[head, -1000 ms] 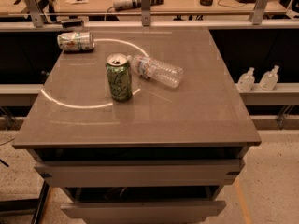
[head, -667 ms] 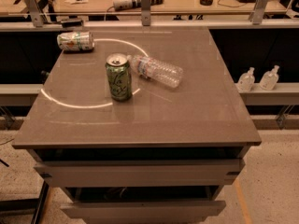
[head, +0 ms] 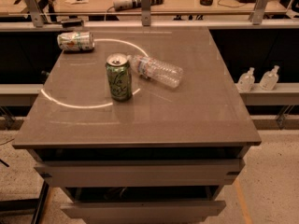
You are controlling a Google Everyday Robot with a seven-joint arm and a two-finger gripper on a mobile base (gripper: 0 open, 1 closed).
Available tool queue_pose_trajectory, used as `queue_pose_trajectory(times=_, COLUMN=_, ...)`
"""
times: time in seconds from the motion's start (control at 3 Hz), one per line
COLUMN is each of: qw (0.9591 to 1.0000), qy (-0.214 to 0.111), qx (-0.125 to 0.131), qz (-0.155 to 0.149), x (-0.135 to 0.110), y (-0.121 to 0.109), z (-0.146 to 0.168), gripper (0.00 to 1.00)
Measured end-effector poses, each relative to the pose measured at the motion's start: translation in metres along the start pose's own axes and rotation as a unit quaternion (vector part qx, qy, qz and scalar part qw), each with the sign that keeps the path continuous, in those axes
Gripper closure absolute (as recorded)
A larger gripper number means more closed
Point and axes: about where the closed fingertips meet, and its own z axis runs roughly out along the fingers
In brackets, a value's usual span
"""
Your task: Knock coke can over
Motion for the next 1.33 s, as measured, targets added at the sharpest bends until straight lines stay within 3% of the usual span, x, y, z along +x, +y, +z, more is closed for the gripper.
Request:
queue_pose_trajectory(times=0.33, qw=0.9969, qy=0.02, qx=0.072, qz=-0.026, x=-0.001, y=-0.01, z=-0.002, gripper=0.0)
queue_pose_trajectory(times=0.67, qw=0.9858, qy=0.056, qx=0.147, qz=-0.059, x=0.0, y=-0.002, z=-0.006, gripper=0.0)
queue_pose_trajectory(times=1.0, qw=0.9688, qy=0.081, qx=0.221, qz=-0.077, x=0.004, y=-0.003, z=-0.01, gripper=0.0)
queue_pose_trajectory(times=1.33, qw=0.9498, qy=0.074, qx=0.292, qz=-0.083, x=0.007, y=-0.016, z=-0.021, gripper=0.0)
